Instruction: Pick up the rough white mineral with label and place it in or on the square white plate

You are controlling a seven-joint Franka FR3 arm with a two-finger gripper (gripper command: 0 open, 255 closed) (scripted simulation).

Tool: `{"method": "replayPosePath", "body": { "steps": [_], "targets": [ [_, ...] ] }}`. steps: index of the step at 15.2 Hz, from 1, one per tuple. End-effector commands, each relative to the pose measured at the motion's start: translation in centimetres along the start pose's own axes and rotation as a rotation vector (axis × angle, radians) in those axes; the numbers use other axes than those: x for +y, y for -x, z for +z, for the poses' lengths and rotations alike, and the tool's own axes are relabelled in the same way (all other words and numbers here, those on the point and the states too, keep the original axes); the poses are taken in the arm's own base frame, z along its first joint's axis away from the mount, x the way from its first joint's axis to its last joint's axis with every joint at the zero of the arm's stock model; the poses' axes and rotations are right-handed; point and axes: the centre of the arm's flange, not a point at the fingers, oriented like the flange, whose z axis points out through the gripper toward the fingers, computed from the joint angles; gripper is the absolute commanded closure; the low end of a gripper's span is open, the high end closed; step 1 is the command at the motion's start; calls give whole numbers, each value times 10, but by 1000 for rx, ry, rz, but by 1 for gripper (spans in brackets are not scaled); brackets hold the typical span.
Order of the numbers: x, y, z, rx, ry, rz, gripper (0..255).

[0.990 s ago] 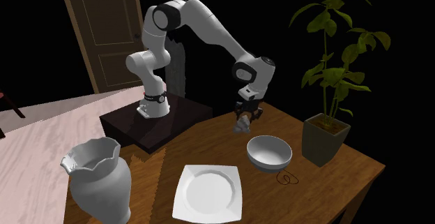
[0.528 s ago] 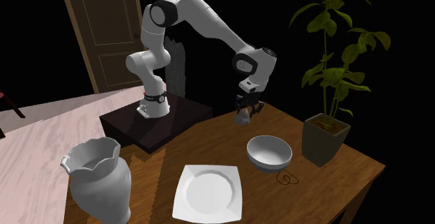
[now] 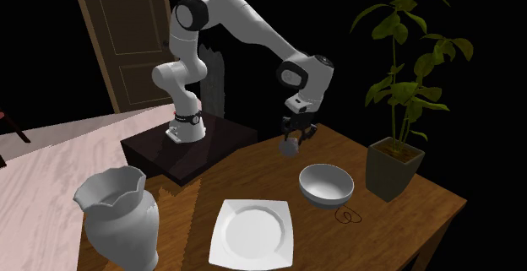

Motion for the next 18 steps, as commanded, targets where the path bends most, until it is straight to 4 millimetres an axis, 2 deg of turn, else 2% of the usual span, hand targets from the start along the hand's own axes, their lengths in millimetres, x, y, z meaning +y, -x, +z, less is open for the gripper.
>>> {"method": "replayPosePath", "body": {
  "steps": [1, 18],
  "targets": [
    [11, -25, -4, 0, 0, -1, 255],
    [80, -238, -21, 0, 0, -1, 255]
  ]
}}
